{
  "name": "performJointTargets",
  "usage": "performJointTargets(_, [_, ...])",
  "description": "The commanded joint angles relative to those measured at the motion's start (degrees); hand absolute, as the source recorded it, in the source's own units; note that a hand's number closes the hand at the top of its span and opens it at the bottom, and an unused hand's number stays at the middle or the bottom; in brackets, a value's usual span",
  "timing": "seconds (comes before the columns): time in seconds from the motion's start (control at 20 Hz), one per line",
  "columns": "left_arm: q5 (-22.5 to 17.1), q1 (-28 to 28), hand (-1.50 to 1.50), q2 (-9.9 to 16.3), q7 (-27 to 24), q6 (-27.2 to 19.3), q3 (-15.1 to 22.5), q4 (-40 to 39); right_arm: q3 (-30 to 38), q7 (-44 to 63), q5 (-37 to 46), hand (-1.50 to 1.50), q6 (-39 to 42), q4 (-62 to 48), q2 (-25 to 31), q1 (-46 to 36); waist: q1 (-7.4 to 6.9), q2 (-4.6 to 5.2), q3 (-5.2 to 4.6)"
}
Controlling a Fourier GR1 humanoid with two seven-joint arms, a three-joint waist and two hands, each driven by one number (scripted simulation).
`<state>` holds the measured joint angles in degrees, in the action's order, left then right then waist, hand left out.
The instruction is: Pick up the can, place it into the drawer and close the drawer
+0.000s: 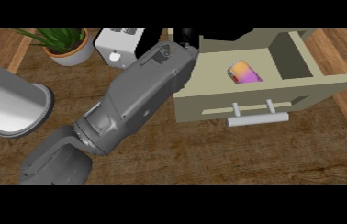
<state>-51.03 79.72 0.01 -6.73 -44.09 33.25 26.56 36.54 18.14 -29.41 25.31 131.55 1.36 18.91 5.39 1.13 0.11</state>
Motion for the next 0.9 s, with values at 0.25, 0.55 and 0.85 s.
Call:
performJointTargets(0.25, [-4.53, 0.61, -1.50, -0.01, -2.47, -2.52, 1.92, 0.00, 0.36, 0.51, 0.07, -1.50, -1.46, -0.34, 0.61, -2.20, 0.13, 0.05, 0.02])
performJointTargets(0.55, [-6.59, -0.59, -1.50, -0.01, -6.38, -0.46, 0.75, 0.65, 2.91, -7.76, 10.36, -1.50, 4.22, 5.02, 3.75, -2.43, 0.20, 0.15, 0.01])
performJointTargets(0.85, [-8.07, 1.23, -1.50, -0.01, -8.25, -2.14, 2.13, 2.04, -1.45, -12.29, 19.35, -1.50, 5.02, 5.35, 4.15, -7.47, -1.57, -0.05, 0.01])
